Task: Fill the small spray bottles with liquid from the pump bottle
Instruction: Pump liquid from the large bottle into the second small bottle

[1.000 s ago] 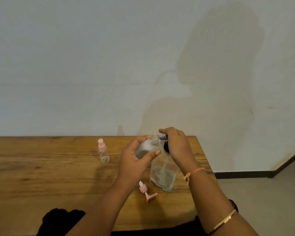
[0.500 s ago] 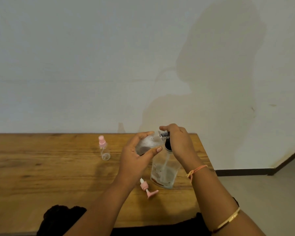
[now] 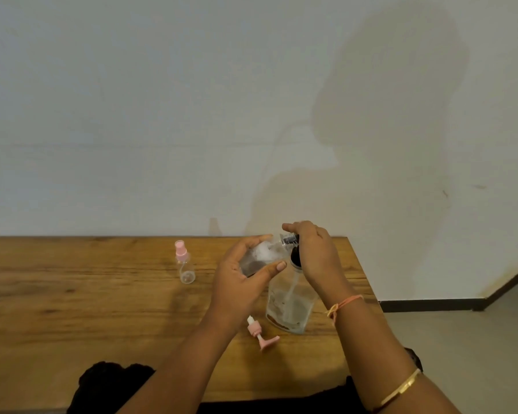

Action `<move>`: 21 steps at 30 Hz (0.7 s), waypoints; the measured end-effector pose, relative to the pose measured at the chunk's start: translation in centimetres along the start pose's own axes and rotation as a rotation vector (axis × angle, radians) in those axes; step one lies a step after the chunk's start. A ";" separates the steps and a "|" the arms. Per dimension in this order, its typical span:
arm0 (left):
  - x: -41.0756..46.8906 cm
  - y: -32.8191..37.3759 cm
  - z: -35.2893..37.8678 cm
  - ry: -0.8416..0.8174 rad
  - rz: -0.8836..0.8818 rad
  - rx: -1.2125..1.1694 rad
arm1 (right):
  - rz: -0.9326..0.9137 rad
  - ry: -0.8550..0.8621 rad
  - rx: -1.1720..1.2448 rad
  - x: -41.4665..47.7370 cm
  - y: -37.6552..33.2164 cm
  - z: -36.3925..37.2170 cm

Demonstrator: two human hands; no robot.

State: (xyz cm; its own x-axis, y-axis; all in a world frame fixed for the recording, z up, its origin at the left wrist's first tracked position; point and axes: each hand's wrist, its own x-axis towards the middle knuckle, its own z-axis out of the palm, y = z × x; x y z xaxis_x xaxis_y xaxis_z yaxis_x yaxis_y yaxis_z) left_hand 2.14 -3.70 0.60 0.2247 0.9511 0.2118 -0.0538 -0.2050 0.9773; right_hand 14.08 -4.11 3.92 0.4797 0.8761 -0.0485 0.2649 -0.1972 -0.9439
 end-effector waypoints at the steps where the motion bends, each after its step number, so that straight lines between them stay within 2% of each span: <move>1: -0.1 0.2 0.0 0.000 0.001 -0.020 | 0.001 -0.003 0.027 0.1 -0.1 -0.1; 6: 0.0 0.3 0.1 0.014 0.003 -0.029 | 0.025 -0.013 0.021 0.5 -0.4 -0.4; 12: 0.2 -0.3 -0.4 0.009 0.003 0.073 | 0.034 -0.003 -0.153 -0.1 0.1 -0.2; 17: -0.2 0.6 -0.1 -0.003 0.036 0.028 | -0.011 -0.001 0.020 -0.2 -0.4 -0.3; 21: -0.1 0.4 0.0 0.017 0.024 0.010 | 0.010 0.015 0.001 0.3 -0.5 -0.4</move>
State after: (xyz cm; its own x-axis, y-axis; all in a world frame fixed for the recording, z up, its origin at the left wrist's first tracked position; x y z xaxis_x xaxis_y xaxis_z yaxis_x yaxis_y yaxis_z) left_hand 2.14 -3.89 0.93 0.2073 0.9497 0.2348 -0.0494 -0.2295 0.9721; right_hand 14.47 -3.96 4.49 0.4949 0.8673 -0.0525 0.2596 -0.2052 -0.9436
